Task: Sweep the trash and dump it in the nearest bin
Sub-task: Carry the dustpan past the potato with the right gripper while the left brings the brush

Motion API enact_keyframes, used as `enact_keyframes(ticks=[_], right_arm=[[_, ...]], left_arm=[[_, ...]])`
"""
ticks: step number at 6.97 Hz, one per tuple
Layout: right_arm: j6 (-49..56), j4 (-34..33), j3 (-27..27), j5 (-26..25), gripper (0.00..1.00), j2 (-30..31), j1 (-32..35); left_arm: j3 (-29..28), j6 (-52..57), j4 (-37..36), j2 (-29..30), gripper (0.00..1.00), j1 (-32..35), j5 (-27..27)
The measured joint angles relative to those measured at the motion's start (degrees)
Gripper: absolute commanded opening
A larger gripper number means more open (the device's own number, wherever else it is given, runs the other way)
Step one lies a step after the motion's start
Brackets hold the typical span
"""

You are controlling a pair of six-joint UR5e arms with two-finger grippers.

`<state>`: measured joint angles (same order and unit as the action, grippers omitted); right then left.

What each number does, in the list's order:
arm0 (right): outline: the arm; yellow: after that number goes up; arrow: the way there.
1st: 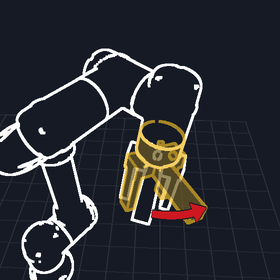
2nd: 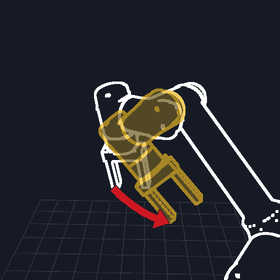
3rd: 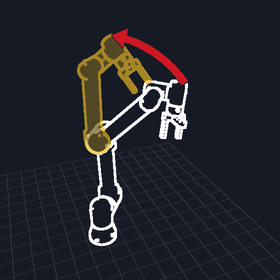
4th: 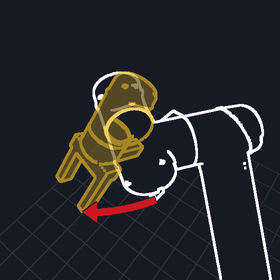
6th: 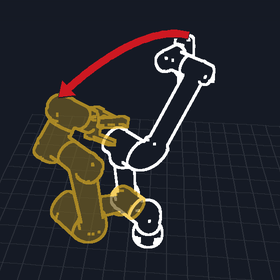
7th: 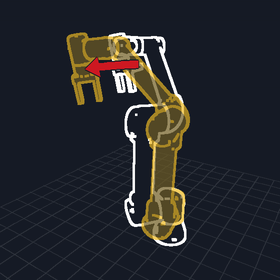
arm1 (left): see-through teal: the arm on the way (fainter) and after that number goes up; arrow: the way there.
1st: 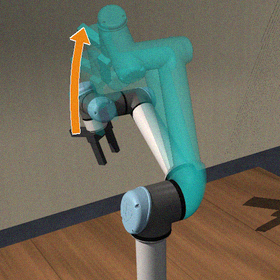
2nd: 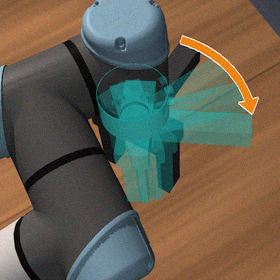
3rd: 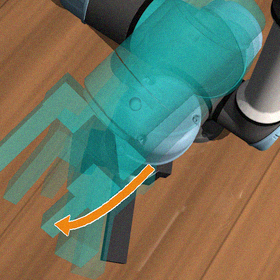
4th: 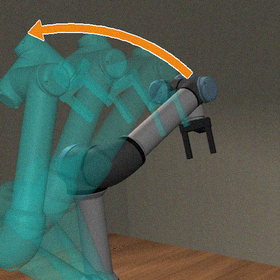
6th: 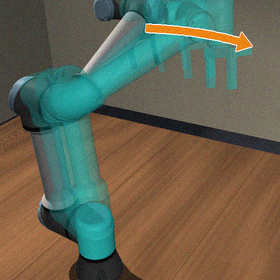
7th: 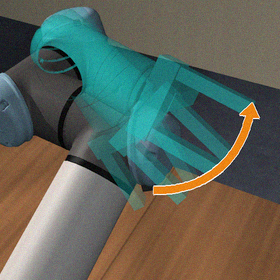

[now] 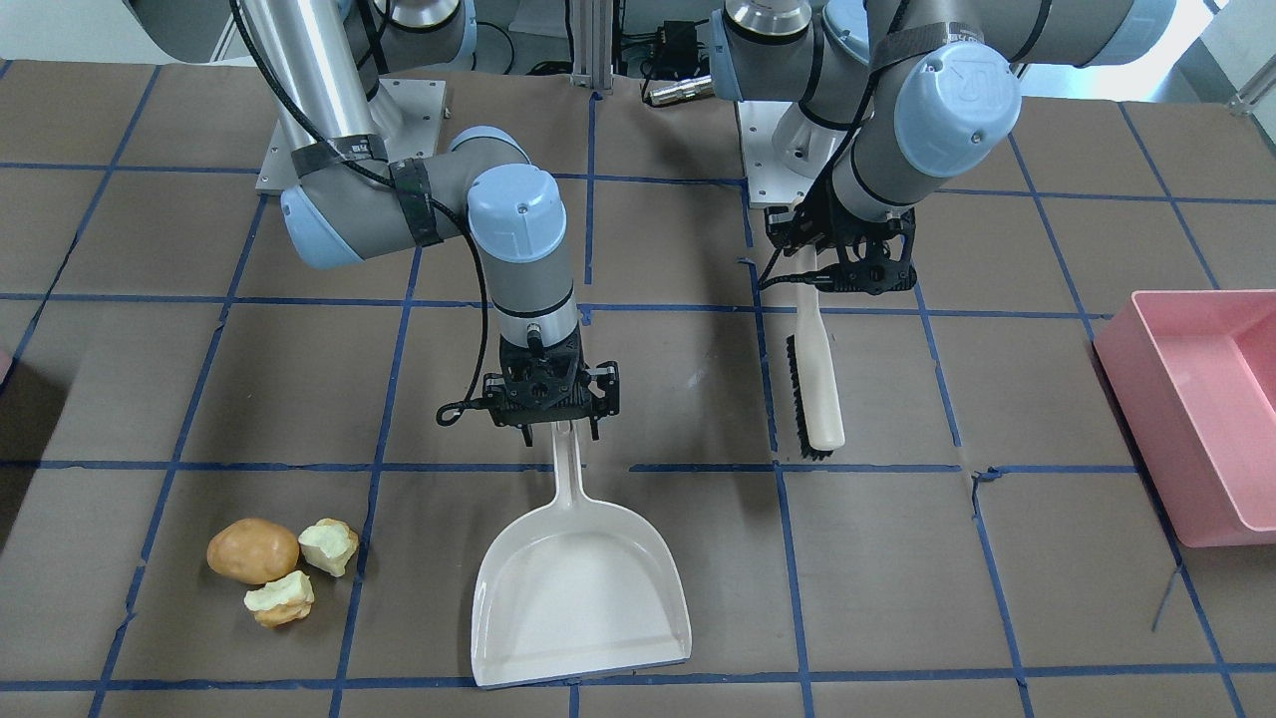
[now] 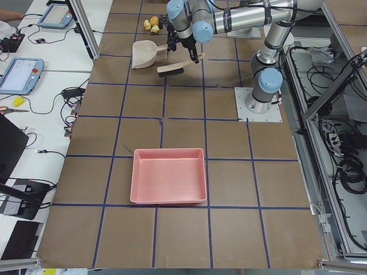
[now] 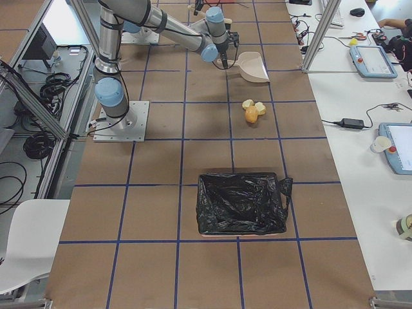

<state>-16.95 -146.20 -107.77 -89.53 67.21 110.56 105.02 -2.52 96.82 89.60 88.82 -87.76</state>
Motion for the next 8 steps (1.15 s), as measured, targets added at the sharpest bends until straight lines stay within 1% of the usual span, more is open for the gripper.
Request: enact_keyframes(ticks=[1,4,6,7,8], right_arm=[[-0.01,-0.04,0.03,0.11,0.08,-0.01,0.0],[0.25,-0.22,0.13,0.14,0.02,0.18,-0.01],[2.64,0.15,0.69,0.08,0.0,1.76,-1.1],[5.41,3.06,1.26,0.44,0.0,3.57,-3.06],[10.32,9.02,2.03,1.26,0.0,5.96,-6.56]], left_arm=[[0.0,-0.13,0.07,-0.29,0.0,0.04,-0.02],[0.01,-0.17,-0.34,-0.44,0.0,0.09,-0.02],[0.04,0.06,-0.91,-0.51,0.0,0.15,-0.11],[0.1,0.04,-0.89,-0.69,0.0,0.24,-0.32],[0.18,-0.02,-0.92,-0.83,0.0,0.38,-0.98]])
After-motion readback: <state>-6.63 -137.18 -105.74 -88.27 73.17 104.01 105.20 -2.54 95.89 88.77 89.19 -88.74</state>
